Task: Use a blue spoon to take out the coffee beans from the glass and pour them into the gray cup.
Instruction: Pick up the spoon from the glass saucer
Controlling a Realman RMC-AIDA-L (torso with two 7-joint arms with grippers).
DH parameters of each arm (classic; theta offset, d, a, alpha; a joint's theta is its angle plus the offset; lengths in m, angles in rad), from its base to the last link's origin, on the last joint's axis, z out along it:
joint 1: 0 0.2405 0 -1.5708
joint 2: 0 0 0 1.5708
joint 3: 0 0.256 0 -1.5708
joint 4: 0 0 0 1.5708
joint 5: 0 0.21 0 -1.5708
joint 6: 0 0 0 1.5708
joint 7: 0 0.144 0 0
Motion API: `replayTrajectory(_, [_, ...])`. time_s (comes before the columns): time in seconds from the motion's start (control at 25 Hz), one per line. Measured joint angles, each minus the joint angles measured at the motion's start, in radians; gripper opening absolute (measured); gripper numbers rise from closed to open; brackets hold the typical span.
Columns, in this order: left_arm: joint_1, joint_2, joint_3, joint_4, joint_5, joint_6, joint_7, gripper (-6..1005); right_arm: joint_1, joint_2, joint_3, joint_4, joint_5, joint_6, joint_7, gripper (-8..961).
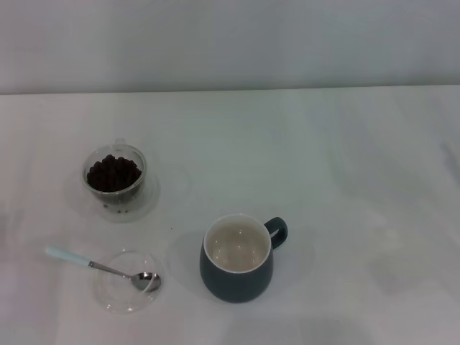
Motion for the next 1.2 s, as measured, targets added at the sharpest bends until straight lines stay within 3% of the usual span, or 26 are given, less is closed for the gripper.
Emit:
replayTrajectory(0.2, [0.006, 0.000, 0.113, -0.055, 0.001, 0.001, -0.171, 874, 0.012, 0.021, 0.104, -0.083, -0.001, 0.026, -0.104, 446])
replayTrajectory(0.56, [0.046, -0.002, 0.273, -0.082, 0.003, 0.001, -0.354, 876, 0.028, 0.051, 0.134, -0.202, -0.004, 0.169, -0.217, 445])
replayTrajectory(0.96, [0.038, 0.001, 0.307, -0.097, 0.086, -0.024, -0.366, 875, 0.068, 0.108, 0.160, -0.226, -0.006, 0.239, -0.369, 446])
replayTrajectory(1.2, [0.019, 0.000, 0.311, -0.094, 0.114, -0.075, -0.382, 876, 0.065, 0.116, 0.161, -0.228, 0.000, 0.242, -0.393, 446])
